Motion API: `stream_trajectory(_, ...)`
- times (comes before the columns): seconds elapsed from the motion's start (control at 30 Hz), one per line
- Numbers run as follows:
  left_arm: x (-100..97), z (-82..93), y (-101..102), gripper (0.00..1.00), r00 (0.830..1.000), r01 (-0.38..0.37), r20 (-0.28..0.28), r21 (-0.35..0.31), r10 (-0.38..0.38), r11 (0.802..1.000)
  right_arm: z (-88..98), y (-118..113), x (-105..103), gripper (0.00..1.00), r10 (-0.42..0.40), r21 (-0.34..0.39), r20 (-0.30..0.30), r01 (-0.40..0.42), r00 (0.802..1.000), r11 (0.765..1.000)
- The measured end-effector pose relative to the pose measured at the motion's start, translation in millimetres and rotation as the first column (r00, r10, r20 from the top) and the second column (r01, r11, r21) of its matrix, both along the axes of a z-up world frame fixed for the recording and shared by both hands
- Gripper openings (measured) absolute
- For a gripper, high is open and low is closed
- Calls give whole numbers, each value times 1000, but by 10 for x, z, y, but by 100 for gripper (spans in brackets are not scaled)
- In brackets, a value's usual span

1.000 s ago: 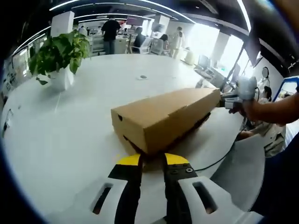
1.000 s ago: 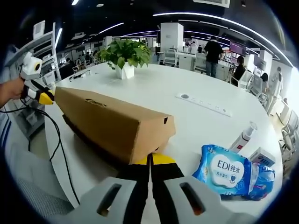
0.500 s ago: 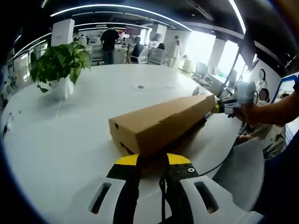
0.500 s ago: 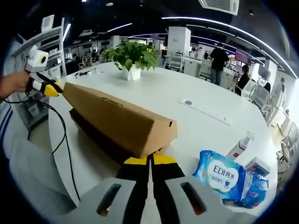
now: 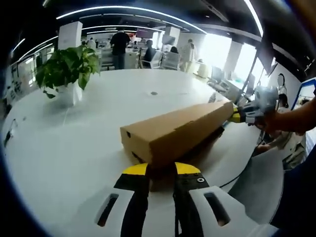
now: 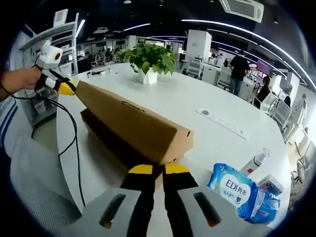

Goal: Operate the shoe box by opening the lid, removing the specified soft item, and placing it in the target area until the item is outside and the box remains undamaged.

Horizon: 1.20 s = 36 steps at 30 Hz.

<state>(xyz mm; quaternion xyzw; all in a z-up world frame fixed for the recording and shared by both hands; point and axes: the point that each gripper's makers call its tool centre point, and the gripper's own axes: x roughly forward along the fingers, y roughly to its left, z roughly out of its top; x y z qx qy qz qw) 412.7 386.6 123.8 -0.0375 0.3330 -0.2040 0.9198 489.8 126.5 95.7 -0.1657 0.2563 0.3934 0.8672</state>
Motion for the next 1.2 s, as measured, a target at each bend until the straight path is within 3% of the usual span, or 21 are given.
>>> stream_trajectory(0.37,-28,-59,-62,20,999,27,-22,6,-27,1000,80,58,-115,18,67,35,-20,-67,998,997)
stream_trajectory(0.4,-23,-68,-64,20,999,24,-24,2,-24,1000,55,46,-116,17,77,9,-15,-77,997,997)
stream_trajectory(0.67,-30,-171,-83,19,999,14,-46,-4,-14,1000,-24,43,-76,16,71,13,-29,-70,997,997)
stream_trajectory(1.2,-141,-555,-119,18,992,11,-122,-5,-11,1000,-357,25,-114,14,78,-34,-76,-81,994,996)
